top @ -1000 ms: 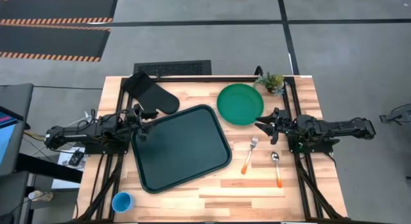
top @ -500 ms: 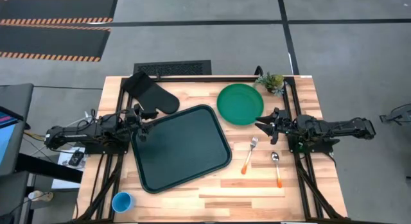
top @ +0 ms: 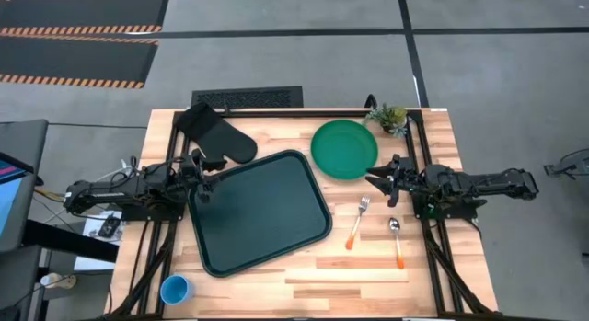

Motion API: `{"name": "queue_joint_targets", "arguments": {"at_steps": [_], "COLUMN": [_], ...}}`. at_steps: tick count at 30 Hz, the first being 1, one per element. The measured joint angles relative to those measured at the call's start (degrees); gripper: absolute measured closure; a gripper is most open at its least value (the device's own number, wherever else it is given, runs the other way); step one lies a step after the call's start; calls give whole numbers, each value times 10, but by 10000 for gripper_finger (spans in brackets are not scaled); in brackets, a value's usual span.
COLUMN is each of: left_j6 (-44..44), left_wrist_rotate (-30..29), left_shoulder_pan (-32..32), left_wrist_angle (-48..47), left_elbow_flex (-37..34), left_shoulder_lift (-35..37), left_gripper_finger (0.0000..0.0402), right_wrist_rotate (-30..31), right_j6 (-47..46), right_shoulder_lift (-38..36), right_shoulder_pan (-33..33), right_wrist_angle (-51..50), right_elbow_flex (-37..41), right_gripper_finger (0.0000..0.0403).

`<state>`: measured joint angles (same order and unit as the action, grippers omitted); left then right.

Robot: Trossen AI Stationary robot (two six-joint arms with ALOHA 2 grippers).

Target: Pick and place plate/cup/fork/spoon on tray

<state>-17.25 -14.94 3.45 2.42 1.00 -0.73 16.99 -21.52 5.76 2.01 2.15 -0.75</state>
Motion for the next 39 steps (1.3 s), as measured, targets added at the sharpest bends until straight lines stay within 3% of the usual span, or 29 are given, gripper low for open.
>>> {"name": "queue_joint_targets", "arguments": {"at_steps": [8,14,23,29,31,35,39], "left_j6": [-78,-211,-339,-340,-383,-463,-491], "left_wrist_rotate": [0,-7,-131,-196,-217,-209,-175], "left_shoulder_pan": [0,0,0,0,0,0,0], "left_wrist_angle": [3,7,12,13,14,33,148], "left_elbow_flex": [0,-1,-1,-1,-1,-1,-1], "left_shoulder_lift": [0,0,0,0,0,0,0], "left_gripper_finger": [184,184,184,184,184,184,184], "right_wrist_rotate": [0,0,1,0,10,29,30], "right_j6": [0,0,-1,-97,-120,-174,-177], "right_shoulder_lift": [0,0,0,0,0,6,21], "right_shoulder_pan": [0,0,-3,-3,-3,-16,-23], "right_wrist_angle": [0,0,26,72,84,133,161], "right_elbow_flex": [0,0,2,2,2,2,-39], "right_gripper_finger": [223,223,223,223,223,223,223]}}
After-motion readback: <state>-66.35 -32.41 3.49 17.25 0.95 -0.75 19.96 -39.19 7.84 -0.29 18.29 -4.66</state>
